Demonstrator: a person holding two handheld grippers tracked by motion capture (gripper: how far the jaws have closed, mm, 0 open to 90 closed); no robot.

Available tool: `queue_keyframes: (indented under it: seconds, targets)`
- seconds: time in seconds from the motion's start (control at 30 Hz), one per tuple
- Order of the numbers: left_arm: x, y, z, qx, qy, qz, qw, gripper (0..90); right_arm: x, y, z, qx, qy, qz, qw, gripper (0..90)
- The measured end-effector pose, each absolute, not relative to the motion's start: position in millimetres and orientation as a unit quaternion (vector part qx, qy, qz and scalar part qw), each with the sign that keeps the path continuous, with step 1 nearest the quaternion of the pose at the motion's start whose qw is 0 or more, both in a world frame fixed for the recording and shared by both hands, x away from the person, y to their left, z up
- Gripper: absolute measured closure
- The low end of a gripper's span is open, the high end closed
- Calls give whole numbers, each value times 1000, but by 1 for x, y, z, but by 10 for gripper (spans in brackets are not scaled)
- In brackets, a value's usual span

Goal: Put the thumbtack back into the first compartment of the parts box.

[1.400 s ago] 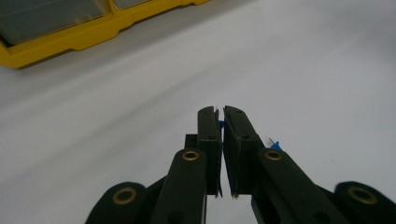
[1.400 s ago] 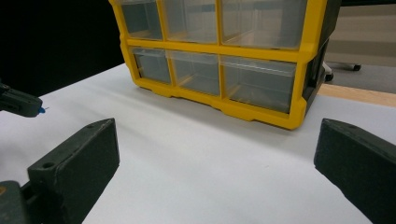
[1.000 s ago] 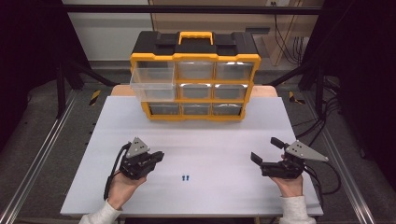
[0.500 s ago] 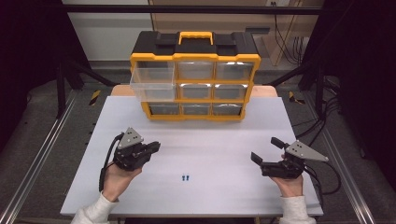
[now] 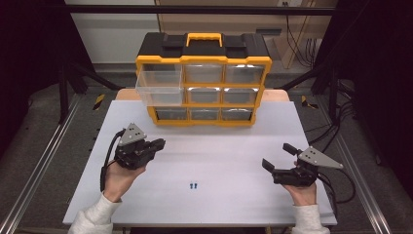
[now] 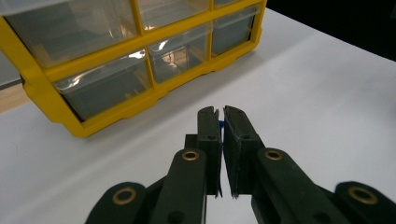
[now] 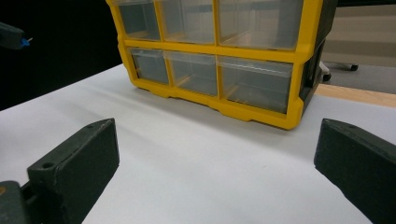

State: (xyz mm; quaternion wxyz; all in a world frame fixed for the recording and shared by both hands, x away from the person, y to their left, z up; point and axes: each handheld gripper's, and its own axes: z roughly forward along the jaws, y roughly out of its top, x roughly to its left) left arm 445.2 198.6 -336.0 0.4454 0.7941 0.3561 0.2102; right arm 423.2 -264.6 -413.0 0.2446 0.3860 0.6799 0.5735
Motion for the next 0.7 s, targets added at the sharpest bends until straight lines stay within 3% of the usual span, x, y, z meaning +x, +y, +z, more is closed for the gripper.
queue_keyframes:
  seconds: [0.7]
  targets:
    - [454,204,-307,794,346,226,447,850,423,-266,-412,386,679,575,244,5]
